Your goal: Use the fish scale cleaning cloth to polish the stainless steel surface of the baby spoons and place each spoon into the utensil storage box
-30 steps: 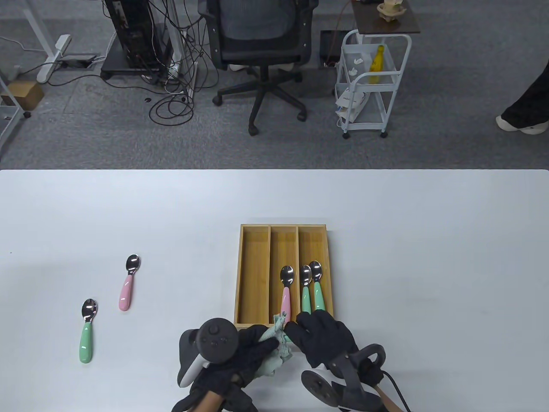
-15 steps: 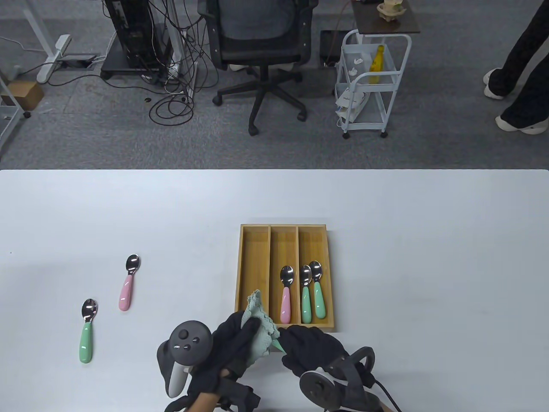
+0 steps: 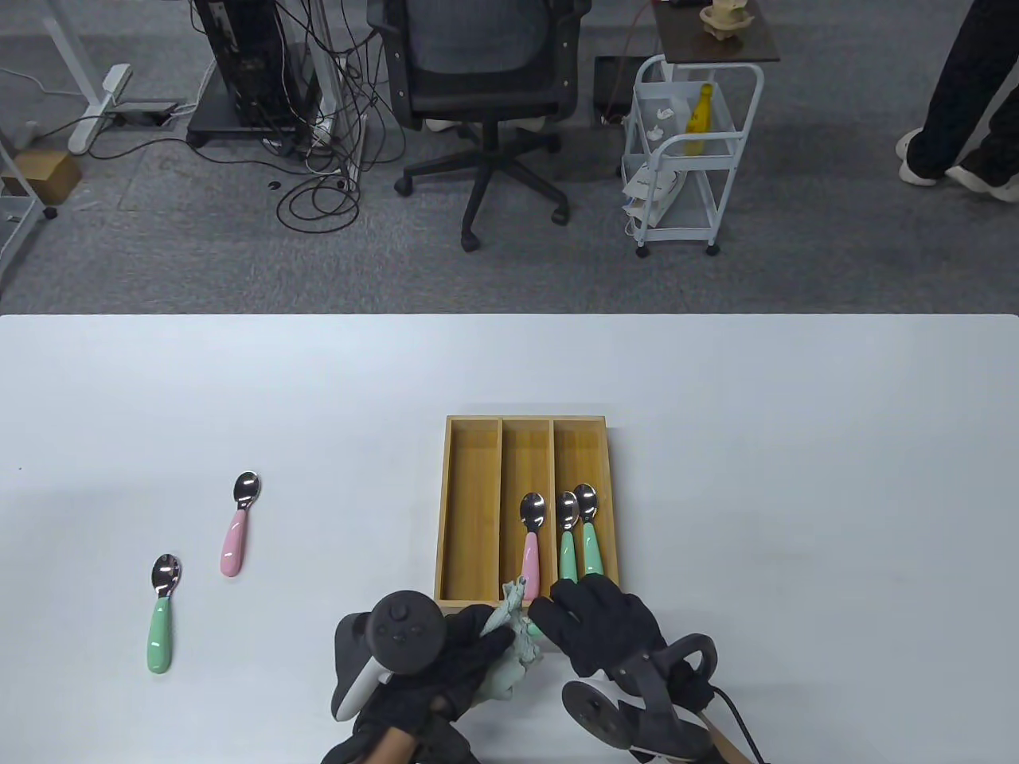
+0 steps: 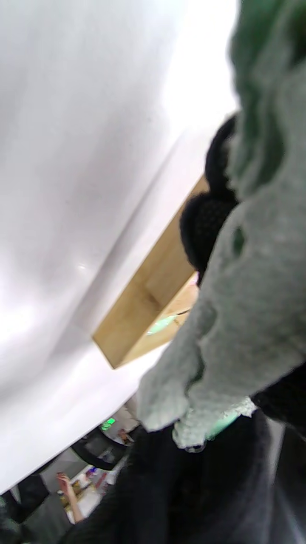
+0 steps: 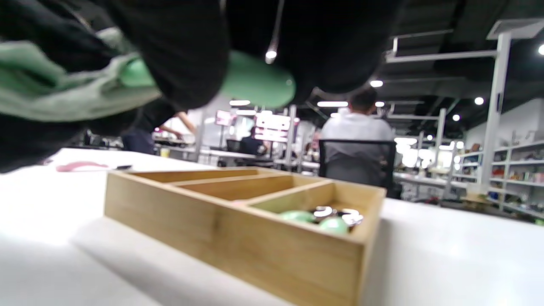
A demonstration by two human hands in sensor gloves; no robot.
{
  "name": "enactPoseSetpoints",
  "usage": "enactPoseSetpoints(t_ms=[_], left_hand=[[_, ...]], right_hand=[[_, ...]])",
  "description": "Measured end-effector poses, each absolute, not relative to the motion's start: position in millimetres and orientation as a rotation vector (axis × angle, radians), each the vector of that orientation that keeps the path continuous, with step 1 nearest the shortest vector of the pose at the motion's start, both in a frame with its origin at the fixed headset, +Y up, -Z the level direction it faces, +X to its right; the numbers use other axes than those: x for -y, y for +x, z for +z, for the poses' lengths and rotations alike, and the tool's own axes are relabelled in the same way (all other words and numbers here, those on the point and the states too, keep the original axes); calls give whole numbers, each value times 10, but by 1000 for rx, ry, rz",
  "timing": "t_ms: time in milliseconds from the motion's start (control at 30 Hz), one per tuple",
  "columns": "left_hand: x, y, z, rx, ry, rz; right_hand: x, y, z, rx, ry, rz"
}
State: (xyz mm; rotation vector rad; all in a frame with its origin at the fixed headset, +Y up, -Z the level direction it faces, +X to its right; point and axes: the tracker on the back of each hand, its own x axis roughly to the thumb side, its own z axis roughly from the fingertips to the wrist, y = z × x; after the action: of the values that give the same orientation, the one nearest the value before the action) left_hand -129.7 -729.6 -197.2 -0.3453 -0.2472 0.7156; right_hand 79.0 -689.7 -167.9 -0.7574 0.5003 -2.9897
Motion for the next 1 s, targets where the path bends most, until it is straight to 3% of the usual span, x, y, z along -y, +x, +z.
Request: enactPoseSetpoints(t_ms=[133,300,700,1000], left_hand=[[7324,-1219,-1966,289,-409,653],[7267,-1284,-1964,255,-307,674],[7227,-1583,-1957,82,-119,981],[7254,-1539,-1970,91,-173,989]], right_hand=[[6894,768,-1661,-521,-762,-2952],[6873,785,-1669,-538,-746,-2984],[6882,688,-1585,-466,-869,-3126],[6883,736,-1624,-464,-840,-3099]])
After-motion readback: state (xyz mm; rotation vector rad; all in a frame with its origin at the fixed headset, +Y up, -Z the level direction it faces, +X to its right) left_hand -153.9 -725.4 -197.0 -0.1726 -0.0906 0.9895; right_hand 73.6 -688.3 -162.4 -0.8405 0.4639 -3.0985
